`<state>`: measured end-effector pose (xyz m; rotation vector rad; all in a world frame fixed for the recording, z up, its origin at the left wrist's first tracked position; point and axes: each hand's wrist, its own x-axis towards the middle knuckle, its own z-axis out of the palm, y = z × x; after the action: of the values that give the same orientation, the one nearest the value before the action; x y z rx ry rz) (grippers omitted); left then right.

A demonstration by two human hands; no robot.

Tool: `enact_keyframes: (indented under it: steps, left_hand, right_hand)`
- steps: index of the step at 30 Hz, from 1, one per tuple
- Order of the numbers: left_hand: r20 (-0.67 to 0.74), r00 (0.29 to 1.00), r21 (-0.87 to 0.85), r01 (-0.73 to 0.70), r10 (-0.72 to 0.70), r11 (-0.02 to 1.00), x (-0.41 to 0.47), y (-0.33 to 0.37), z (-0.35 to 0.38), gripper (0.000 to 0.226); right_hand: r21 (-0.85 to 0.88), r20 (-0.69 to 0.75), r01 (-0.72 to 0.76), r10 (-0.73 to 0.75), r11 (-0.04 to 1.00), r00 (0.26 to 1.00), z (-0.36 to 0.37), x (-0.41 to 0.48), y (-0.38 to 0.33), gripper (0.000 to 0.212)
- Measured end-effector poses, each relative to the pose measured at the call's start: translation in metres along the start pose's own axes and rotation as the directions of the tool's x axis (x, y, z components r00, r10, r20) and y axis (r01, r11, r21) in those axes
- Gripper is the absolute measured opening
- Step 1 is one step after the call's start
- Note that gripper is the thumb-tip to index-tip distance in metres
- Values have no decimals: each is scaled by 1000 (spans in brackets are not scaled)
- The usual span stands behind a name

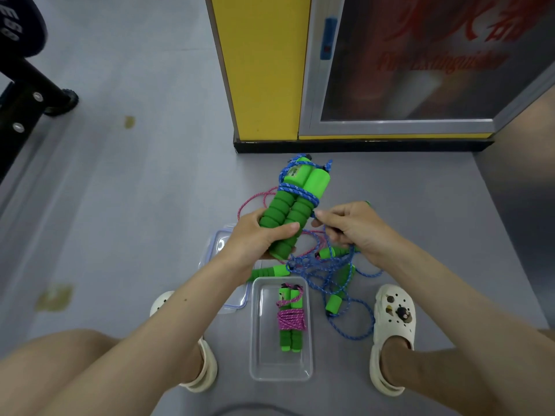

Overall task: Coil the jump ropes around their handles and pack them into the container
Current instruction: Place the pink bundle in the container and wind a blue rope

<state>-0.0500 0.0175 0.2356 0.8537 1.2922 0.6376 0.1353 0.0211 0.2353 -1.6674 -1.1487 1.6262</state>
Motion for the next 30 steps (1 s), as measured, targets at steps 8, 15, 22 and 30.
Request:
enact_keyframes:
  steps: [8, 15, 22, 30]
  left_hand:
    - [-160, 942, 505, -180, 296, 844, 7, -8, -4, 30]
    - [-165, 895, 691, -194, 413, 696, 6, -12, 0, 35]
    - [-136, 874, 820, -164, 466, 548, 0, -14, 8, 40]
    - [133, 597, 988, -148, 791, -54, 0, -29, 12, 45]
  right_hand:
    - [-37, -3, -22, 22, 999, 1000, 2, 0, 2, 29]
    - [-3, 42, 2, -1, 1000, 999, 8, -1, -2, 26]
    - [111, 79, -28, 19, 993, 997, 12, -7, -7, 27]
    - [173, 102, -78, 61, 982, 993, 16, -7, -7, 44]
